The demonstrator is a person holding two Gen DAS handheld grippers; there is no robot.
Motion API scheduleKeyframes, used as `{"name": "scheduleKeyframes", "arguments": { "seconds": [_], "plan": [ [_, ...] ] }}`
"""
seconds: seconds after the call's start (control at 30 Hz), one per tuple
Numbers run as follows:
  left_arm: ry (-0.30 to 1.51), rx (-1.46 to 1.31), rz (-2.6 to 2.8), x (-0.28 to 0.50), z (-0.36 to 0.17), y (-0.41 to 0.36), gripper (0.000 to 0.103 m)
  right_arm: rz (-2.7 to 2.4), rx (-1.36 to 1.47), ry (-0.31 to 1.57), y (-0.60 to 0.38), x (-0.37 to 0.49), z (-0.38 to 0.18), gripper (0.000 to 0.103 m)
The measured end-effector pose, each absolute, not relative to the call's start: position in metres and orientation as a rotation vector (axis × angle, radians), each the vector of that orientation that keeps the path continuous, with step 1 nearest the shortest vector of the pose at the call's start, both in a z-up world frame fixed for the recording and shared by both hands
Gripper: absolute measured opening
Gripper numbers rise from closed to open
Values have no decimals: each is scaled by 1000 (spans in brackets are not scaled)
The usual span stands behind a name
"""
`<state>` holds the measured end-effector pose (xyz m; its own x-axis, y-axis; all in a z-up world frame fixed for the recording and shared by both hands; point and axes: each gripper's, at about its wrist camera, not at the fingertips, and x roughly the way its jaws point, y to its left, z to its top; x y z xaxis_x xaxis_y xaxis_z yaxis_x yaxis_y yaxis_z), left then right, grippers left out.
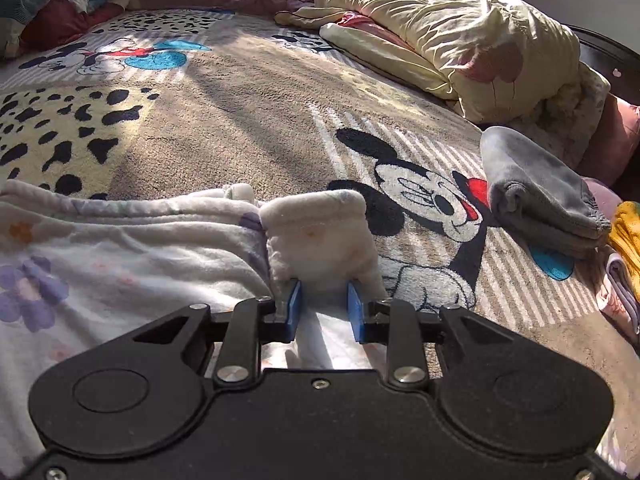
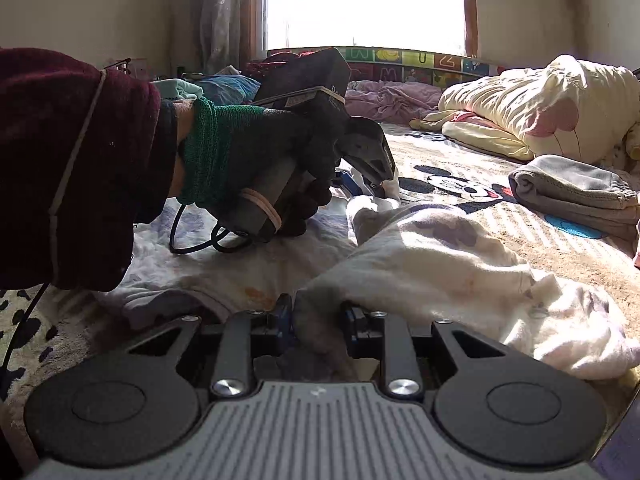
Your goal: Fold clothes
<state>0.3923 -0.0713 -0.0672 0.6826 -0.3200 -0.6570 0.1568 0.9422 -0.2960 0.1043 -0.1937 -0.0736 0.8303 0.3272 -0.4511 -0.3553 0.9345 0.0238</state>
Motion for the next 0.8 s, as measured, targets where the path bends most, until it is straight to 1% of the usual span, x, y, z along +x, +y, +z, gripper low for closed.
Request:
{"name": "scheduleKeyframes", "arguments": {
  "seconds": [0.1, 0.2, 0.27, 0.33, 0.43, 0.57, 0.67, 0.8],
  "plan": [
    [704, -196, -299, 390, -51, -79, 27, 361, -68, 462, -193, 104, -72, 28],
    [683, -188, -318, 402, -43, -89, 28, 362, -68, 465, -192, 102, -73, 28],
    [724, -211, -288, 417, -50, -90, 28, 363, -70, 464, -191, 103, -73, 28],
    [818, -235, -235, 434, -67, -86, 29, 365, -73, 464, -191, 103, -73, 28],
    [835, -248, -237, 440, -71, -85, 30, 368, -80, 467, -190, 103, -74, 28],
    [790, -258, -238, 428, -54, -86, 30, 369, -85, 468, -189, 102, -75, 28],
    [815, -172, -218, 424, -61, -91, 31, 369, -84, 467, -189, 101, -75, 28],
    [732, -127, -263, 390, -43, -93, 31, 366, -91, 465, -188, 101, -75, 28]
  ]
}}
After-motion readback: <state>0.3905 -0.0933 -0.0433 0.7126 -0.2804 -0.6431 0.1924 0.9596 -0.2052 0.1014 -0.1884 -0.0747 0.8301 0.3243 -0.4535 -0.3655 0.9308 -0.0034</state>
